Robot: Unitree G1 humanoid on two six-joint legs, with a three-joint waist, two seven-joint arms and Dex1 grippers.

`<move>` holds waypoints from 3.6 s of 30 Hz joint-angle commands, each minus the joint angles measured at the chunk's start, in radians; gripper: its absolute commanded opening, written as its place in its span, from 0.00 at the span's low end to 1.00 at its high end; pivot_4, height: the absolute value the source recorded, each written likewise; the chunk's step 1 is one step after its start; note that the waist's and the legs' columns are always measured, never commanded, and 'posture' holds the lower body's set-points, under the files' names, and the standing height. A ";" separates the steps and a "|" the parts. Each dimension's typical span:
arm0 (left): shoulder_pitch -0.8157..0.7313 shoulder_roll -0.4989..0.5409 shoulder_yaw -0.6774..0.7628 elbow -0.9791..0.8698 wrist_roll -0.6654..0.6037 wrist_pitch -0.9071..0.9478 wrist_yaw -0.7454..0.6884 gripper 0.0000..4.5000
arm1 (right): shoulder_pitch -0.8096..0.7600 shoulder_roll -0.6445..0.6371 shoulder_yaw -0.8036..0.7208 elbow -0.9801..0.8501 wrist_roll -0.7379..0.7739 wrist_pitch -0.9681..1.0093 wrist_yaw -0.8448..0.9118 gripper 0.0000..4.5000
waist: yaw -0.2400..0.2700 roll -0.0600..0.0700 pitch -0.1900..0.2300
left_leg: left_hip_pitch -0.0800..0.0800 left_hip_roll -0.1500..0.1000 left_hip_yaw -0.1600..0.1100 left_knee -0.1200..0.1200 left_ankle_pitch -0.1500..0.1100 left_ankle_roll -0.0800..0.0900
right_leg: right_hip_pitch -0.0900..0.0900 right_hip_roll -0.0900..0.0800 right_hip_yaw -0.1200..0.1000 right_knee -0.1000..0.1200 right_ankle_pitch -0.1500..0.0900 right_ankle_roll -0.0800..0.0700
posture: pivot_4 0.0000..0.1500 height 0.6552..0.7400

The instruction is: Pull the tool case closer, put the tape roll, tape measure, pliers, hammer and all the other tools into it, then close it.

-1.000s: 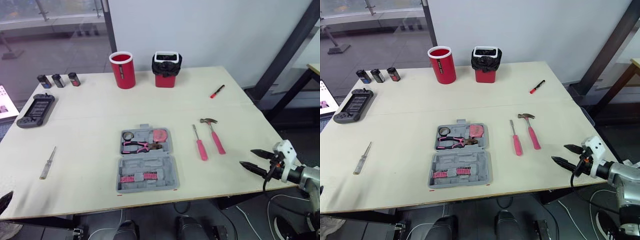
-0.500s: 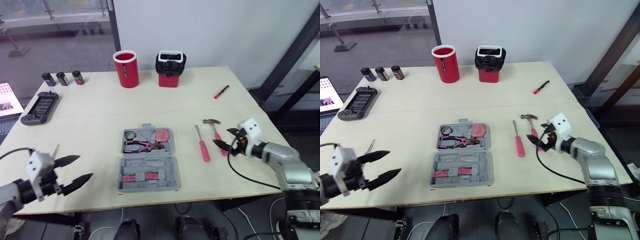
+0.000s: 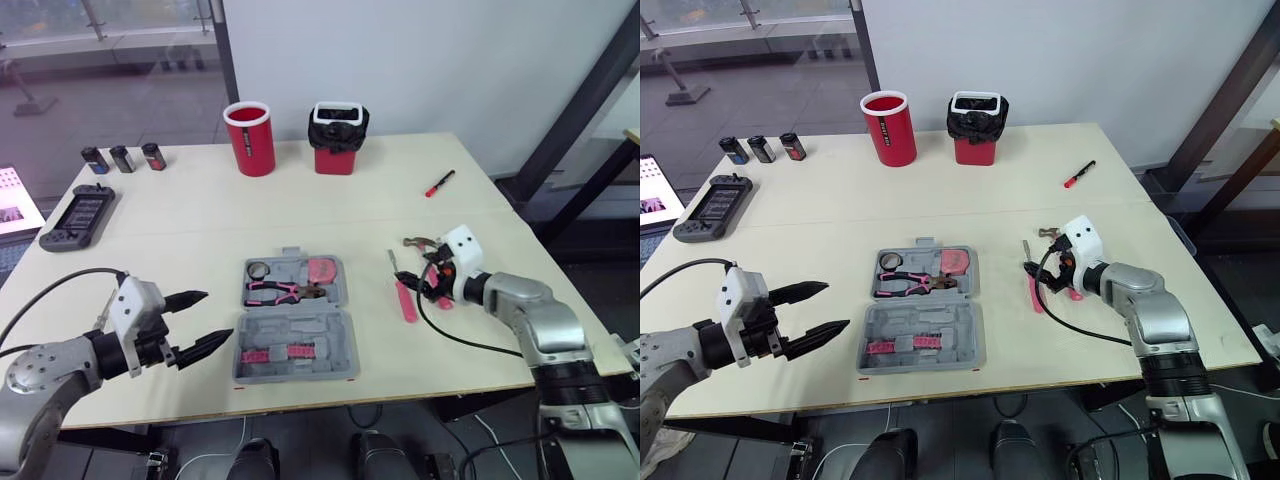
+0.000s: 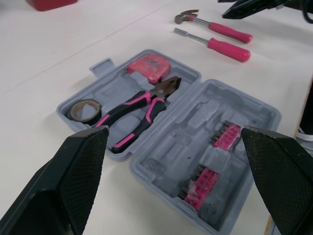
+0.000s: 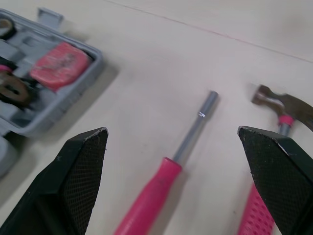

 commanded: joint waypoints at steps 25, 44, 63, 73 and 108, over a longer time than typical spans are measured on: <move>0.272 -0.330 0.555 0.031 0.002 0.045 0.571 1.00 | -0.395 -0.008 0.258 -0.139 0.335 0.195 0.638 1.00 | 0.007 -0.006 -0.001 | 0.000 0.000 -0.003 0.001 -0.001 0.000 | -0.001 0.001 -0.002 0.000 0.000 -0.001 | 1.00 1.00; 0.726 -0.604 0.685 0.058 -0.088 -0.253 0.319 1.00 | -0.484 0.024 0.329 0.100 0.198 -0.054 0.821 1.00 | -0.027 -0.009 0.000 | -0.004 0.000 0.000 0.002 -0.006 -0.008 | -0.004 -0.004 -0.002 -0.018 -0.002 0.002 | 1.00 1.00; 0.006 0.095 0.306 0.599 0.095 0.096 0.255 1.00 | -0.377 -0.028 0.224 -0.177 0.279 0.140 0.624 1.00 | -0.003 -0.008 0.001 | -0.007 0.000 -0.004 0.002 -0.006 -0.006 | -0.009 0.002 -0.003 0.001 0.000 0.000 | 1.00 1.00; -0.424 0.157 0.019 1.061 0.285 0.035 0.182 1.00 | -0.343 -0.085 0.193 -0.229 0.290 0.158 0.587 1.00 | 0.001 -0.008 0.001 | -0.005 0.001 -0.006 0.002 -0.006 -0.006 | -0.008 0.003 -0.003 0.003 0.002 0.004 | 1.00 1.00; -0.609 -0.054 -0.109 0.983 0.372 0.271 0.254 0.01 | -0.359 -0.178 0.233 -0.162 0.213 0.131 0.558 1.00 | 0.038 0.000 0.000 | 0.001 0.000 -0.006 0.004 -0.006 -0.006 | 0.000 0.003 -0.003 0.005 0.002 0.007 | 1.00 1.00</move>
